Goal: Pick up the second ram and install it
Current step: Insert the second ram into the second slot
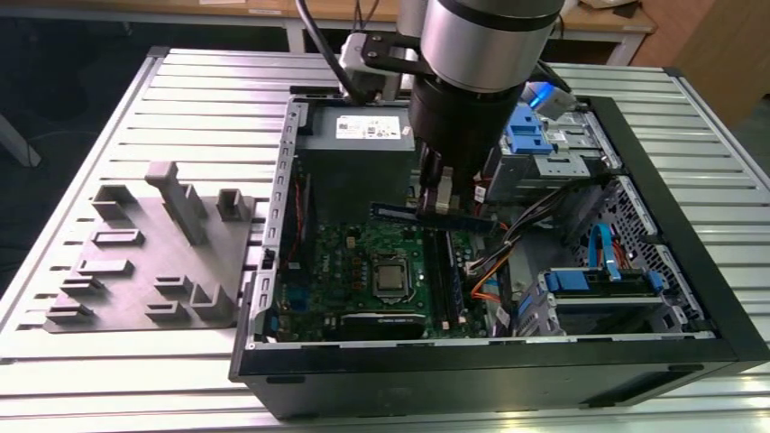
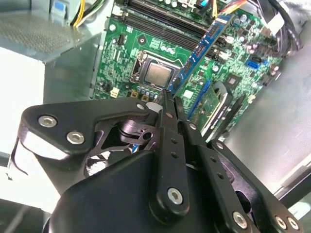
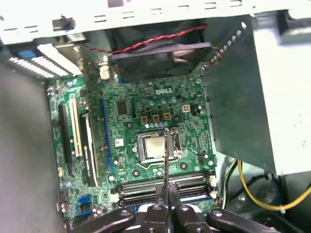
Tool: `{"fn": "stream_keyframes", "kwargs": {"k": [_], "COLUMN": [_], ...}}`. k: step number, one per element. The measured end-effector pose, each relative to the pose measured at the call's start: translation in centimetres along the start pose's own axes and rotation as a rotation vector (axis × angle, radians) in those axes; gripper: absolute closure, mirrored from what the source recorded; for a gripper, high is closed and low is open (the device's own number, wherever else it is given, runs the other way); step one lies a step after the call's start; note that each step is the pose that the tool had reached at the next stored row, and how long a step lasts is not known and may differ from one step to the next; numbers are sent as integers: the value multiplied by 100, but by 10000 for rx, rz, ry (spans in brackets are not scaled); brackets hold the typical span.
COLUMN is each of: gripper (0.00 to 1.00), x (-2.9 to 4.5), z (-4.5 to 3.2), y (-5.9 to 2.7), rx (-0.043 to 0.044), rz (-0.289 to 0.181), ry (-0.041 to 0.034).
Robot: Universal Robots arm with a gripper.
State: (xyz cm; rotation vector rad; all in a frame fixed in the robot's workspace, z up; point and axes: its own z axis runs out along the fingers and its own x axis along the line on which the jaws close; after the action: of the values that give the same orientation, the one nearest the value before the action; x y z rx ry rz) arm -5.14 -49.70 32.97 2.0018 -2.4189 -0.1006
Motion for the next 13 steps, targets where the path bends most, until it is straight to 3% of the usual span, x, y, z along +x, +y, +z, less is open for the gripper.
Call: {"fn": "stream_keyframes", "kwargs": {"k": [13], "gripper": [90], "x": [0], "z": [7], "y": [0], "rx": [96], "rz": [2364], "ry": [-117]}}
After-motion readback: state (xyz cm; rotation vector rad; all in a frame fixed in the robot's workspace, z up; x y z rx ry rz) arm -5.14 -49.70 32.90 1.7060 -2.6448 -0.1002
